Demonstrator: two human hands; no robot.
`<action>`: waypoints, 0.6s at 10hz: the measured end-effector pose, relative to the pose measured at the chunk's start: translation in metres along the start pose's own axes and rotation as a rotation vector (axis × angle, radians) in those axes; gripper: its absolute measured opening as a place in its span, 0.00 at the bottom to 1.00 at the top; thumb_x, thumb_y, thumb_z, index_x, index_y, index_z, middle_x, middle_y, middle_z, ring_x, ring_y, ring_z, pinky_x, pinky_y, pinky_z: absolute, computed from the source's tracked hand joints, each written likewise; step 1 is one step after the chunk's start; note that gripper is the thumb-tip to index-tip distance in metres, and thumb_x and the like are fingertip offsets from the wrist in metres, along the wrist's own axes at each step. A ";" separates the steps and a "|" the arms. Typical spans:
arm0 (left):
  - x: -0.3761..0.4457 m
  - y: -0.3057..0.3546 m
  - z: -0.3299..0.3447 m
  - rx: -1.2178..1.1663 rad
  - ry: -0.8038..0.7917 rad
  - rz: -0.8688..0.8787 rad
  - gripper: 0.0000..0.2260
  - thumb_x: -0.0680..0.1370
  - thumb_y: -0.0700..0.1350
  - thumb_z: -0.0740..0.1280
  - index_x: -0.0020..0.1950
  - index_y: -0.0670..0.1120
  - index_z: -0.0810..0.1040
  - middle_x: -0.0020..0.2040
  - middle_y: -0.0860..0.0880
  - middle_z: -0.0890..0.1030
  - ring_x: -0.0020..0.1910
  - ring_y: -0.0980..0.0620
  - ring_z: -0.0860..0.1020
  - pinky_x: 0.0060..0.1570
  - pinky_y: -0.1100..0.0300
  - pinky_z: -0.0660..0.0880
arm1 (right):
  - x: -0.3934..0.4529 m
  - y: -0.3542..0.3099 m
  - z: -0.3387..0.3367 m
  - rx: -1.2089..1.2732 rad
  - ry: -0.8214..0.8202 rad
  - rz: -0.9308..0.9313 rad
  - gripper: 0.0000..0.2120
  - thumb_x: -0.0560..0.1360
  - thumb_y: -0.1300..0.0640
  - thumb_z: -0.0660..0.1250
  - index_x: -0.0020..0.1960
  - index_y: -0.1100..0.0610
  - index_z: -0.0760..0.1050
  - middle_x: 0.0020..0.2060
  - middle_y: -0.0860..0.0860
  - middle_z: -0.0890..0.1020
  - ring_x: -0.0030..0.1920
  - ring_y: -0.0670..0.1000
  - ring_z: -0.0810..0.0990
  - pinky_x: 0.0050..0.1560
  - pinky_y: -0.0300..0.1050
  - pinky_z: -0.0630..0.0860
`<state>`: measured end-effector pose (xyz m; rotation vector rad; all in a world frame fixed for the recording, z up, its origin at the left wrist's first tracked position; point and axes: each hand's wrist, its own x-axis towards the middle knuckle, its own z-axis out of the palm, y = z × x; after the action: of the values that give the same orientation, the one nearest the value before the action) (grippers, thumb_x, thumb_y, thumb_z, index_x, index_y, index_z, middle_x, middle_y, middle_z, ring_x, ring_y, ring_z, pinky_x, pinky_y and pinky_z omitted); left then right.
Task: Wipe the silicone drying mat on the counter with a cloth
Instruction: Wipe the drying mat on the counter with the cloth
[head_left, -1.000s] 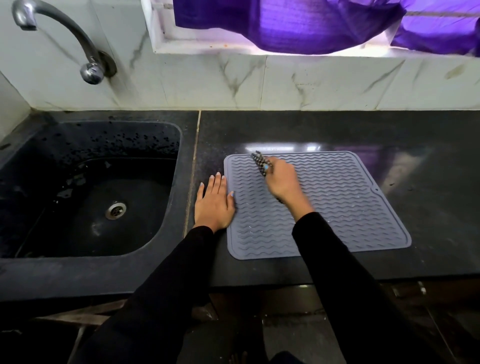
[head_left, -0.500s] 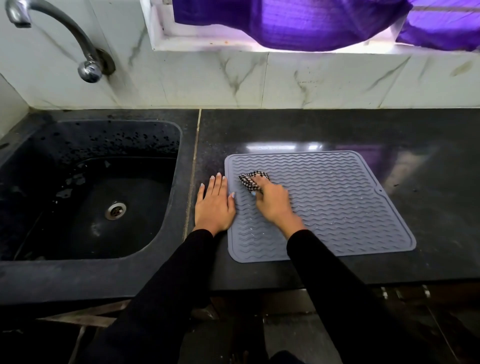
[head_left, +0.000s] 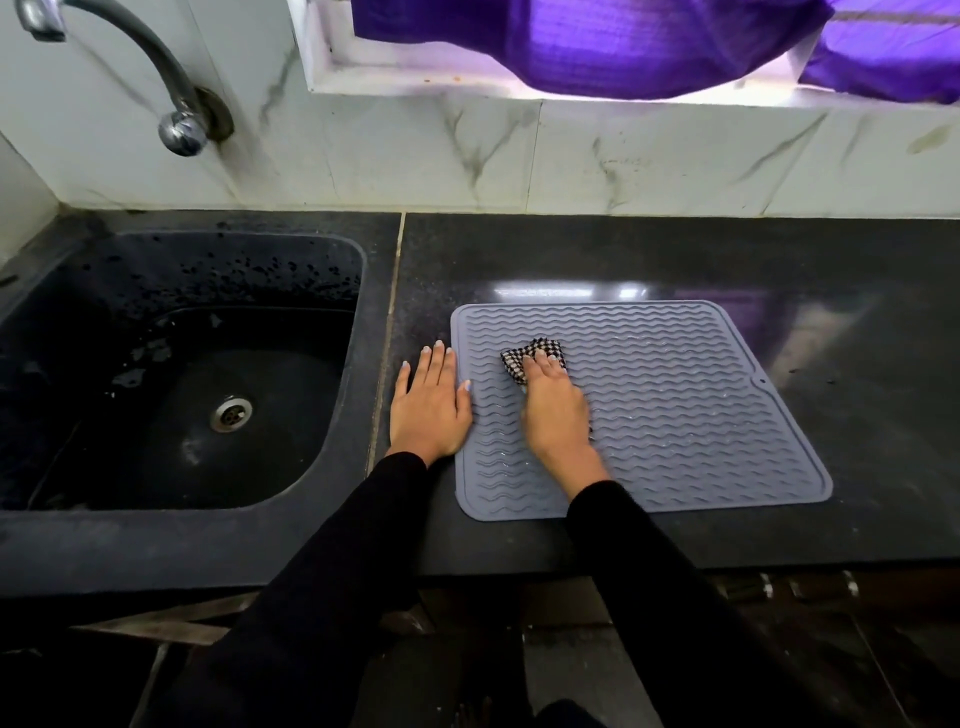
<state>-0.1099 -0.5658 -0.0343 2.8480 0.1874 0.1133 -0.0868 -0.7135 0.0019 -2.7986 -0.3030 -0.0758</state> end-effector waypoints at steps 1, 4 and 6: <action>0.000 0.001 0.000 0.006 0.005 -0.001 0.27 0.79 0.54 0.41 0.76 0.44 0.51 0.77 0.47 0.51 0.76 0.52 0.47 0.73 0.52 0.41 | -0.002 0.003 0.011 -0.050 0.033 -0.032 0.26 0.78 0.68 0.55 0.75 0.59 0.55 0.75 0.54 0.58 0.75 0.51 0.56 0.73 0.43 0.52; -0.001 0.001 -0.002 0.007 -0.018 0.004 0.28 0.78 0.54 0.40 0.76 0.43 0.50 0.77 0.47 0.50 0.76 0.51 0.47 0.73 0.51 0.41 | 0.031 0.028 -0.035 0.363 -0.140 0.148 0.10 0.75 0.59 0.63 0.55 0.55 0.79 0.43 0.55 0.81 0.47 0.53 0.79 0.48 0.43 0.72; -0.001 0.001 -0.002 0.003 -0.021 0.006 0.29 0.77 0.55 0.39 0.76 0.43 0.50 0.77 0.47 0.51 0.76 0.51 0.47 0.73 0.51 0.42 | 0.044 0.030 -0.062 0.333 0.007 0.298 0.08 0.75 0.59 0.63 0.52 0.57 0.79 0.45 0.59 0.82 0.50 0.57 0.79 0.48 0.45 0.72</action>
<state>-0.1112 -0.5667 -0.0318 2.8514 0.1753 0.0849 -0.0387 -0.7521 0.0549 -2.4792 0.0984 0.0315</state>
